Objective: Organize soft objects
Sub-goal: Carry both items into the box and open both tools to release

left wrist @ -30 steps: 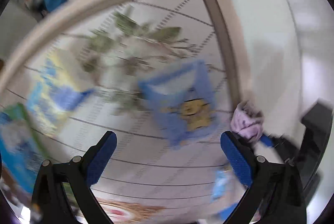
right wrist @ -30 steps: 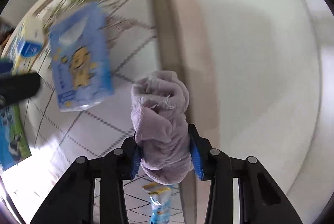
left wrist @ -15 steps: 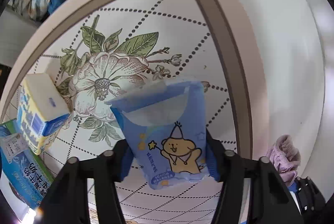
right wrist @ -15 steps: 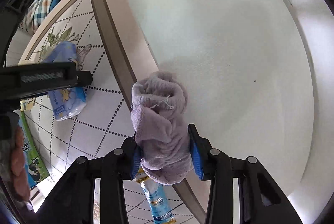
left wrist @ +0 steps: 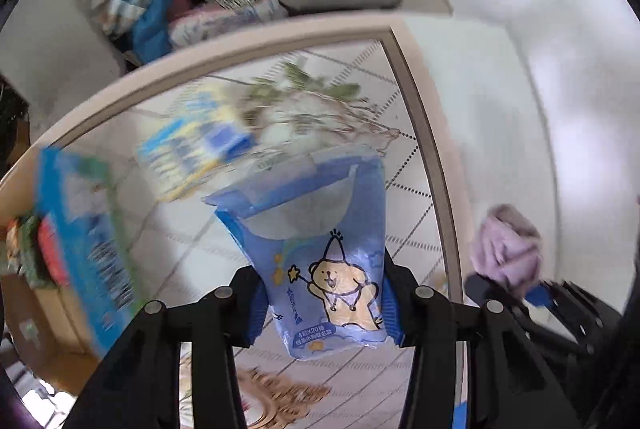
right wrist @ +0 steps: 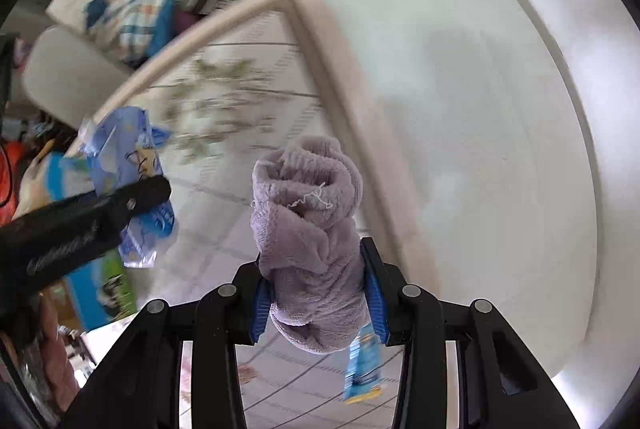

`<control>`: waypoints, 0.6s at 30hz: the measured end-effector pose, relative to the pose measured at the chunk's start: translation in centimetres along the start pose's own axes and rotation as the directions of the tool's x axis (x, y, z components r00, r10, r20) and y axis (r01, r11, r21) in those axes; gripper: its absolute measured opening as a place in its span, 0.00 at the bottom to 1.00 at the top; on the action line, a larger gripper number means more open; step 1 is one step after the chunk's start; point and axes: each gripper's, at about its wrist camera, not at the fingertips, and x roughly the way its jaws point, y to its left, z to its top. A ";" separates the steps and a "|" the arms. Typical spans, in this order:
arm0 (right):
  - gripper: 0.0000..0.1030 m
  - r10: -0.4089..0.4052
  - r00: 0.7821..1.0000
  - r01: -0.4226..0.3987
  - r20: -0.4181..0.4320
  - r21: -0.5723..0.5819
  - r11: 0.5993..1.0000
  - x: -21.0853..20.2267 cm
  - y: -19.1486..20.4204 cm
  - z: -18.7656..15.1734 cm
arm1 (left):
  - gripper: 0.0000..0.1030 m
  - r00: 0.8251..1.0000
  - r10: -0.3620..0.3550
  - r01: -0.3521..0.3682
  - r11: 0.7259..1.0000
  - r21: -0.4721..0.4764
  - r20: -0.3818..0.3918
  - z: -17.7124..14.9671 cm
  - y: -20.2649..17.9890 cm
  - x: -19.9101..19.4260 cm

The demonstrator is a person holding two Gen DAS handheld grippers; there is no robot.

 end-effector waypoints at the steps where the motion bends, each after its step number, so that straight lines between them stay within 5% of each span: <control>1: 0.41 0.019 1.000 -0.019 0.010 -0.023 1.000 -1.1 1.5 0.0 | 0.42 1.000 0.005 -0.005 1.000 -0.004 0.015 -0.3 1.1 -1.1; 11: 0.41 0.193 0.981 -0.183 0.012 -0.263 0.947 -6.1 21.7 -7.2 | 0.42 0.990 0.103 -0.088 0.985 -0.151 0.096 -10.0 19.0 -12.2; 18: 0.41 0.232 0.968 -0.250 -0.094 -0.353 0.902 -1.7 35.9 -11.8 | 0.42 0.988 0.152 -0.143 0.956 -0.256 0.015 -13.9 31.1 -11.9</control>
